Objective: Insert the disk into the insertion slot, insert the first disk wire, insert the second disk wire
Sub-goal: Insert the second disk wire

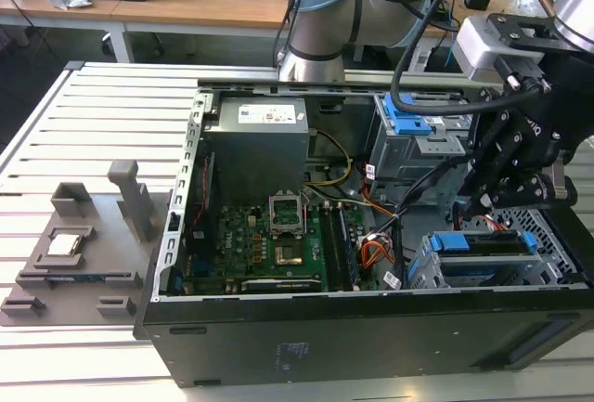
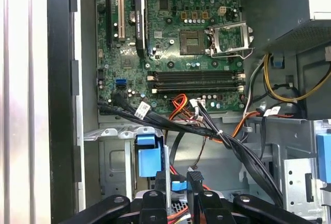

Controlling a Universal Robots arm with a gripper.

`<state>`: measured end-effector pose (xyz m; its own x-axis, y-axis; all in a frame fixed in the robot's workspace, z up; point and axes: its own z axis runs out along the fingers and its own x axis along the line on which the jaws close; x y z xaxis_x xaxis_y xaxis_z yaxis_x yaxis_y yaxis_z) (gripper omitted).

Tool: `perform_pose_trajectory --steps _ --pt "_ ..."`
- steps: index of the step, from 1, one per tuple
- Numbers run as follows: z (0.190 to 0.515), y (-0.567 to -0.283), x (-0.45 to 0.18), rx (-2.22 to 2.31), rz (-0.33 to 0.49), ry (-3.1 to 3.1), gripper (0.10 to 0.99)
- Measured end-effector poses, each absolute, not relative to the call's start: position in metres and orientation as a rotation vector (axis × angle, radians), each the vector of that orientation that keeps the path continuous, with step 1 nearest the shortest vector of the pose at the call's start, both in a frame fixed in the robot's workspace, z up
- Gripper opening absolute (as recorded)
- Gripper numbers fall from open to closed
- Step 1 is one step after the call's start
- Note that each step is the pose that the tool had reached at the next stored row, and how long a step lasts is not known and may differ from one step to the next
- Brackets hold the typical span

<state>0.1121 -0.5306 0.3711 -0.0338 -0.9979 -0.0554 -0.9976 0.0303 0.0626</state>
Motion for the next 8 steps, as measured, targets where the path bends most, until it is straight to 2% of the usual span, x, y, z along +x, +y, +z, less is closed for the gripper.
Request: perform_pose_trajectory --steps 8 --pt "0.360 -0.530 0.112 2.157 -0.127 -2.274 0.302"
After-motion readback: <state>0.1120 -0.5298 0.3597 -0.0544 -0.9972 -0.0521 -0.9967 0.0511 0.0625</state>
